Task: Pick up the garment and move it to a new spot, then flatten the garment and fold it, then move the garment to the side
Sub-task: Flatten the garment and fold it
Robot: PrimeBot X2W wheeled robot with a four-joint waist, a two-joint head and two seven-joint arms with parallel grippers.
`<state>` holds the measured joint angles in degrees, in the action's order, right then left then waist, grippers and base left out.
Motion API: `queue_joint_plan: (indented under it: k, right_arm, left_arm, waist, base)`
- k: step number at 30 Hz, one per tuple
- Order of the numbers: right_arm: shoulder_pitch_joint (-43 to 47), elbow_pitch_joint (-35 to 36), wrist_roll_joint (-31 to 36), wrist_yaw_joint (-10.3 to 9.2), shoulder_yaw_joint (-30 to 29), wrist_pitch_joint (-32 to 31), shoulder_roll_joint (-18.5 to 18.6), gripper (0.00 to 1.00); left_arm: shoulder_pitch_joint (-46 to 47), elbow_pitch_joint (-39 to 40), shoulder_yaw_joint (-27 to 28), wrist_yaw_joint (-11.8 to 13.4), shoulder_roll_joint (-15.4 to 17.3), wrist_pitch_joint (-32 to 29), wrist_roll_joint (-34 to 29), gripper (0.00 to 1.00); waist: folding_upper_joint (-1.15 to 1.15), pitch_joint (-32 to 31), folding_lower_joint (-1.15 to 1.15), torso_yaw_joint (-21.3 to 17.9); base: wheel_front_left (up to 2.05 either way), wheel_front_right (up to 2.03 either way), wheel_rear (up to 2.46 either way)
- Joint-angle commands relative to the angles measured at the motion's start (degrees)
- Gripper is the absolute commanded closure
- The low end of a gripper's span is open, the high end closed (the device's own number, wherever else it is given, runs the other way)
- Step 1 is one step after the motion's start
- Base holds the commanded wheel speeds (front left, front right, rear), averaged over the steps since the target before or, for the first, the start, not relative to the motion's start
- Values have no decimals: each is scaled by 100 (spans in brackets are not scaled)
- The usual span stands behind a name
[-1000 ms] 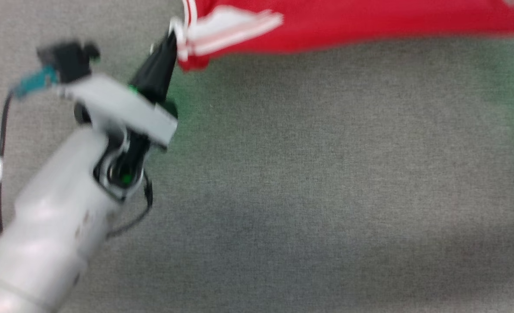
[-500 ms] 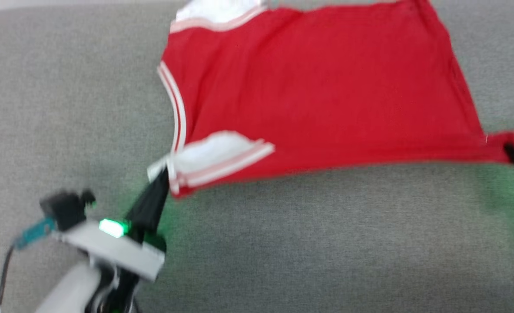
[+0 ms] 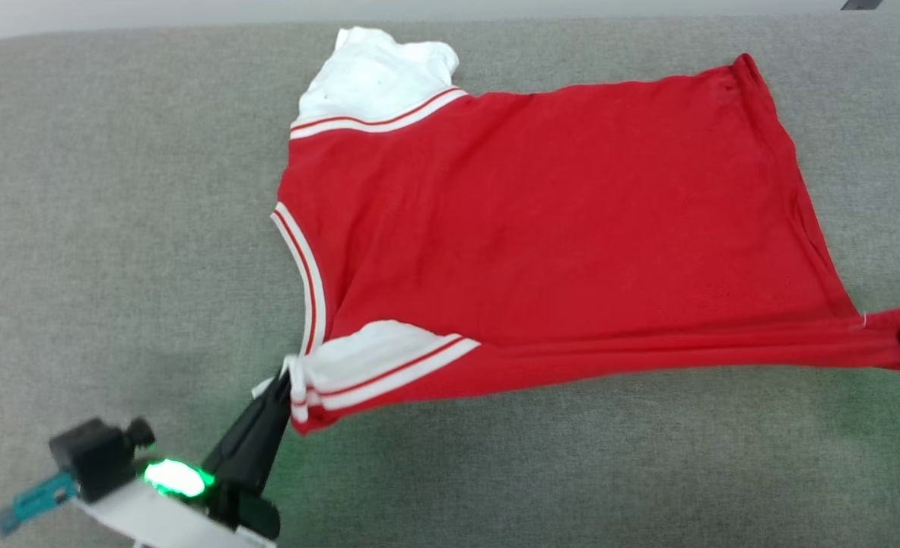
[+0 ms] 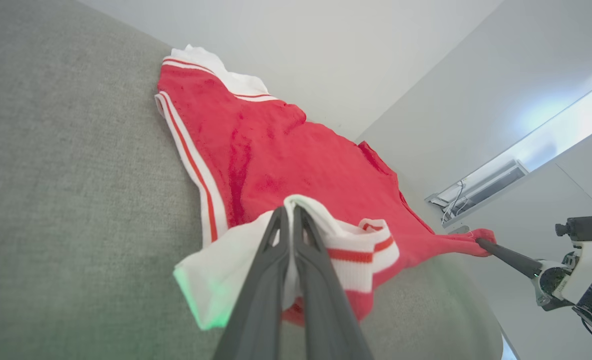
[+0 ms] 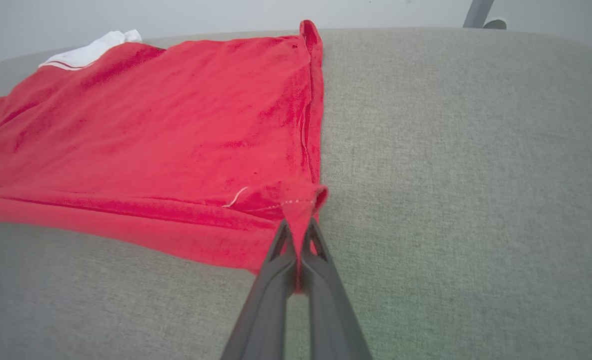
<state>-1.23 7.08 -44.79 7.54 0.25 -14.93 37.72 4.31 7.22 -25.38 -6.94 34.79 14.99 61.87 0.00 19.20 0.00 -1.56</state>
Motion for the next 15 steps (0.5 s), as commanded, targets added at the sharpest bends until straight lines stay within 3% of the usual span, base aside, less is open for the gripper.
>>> queue_joint_plan:
  k: [1, 6, 9, 15]
  right_arm:
    - [-28, 89, 92, -11, -105, -111, -96, 100]
    - [-658, 228, 240, -10, -195, -589, -536, 100]
    - [-1175, -30, 207, -11, -185, -764, -748, 100]
    - [-2001, -881, 305, -10, 40, -751, -798, 100]
  left_arm:
    - [178, 24, 10, 23, 14, -22, -77, 100]
    - [864, -19, -10, -12, -95, -209, -21, 100]
    - [1330, -224, -36, -23, -106, -354, -32, 100]
    - [2196, -948, -135, -51, -342, -506, 51, 100]
  waist:
    - [0, 6, 0, 20]
    - [0, 49, 0, 18]
    - [0, 111, 0, 3]
    - [0, 335, 0, -1]
  base:
    - [0, 0, 0]
    - [0, 0, 0]
    - [0, 0, 0]
    - [0, 0, 0]
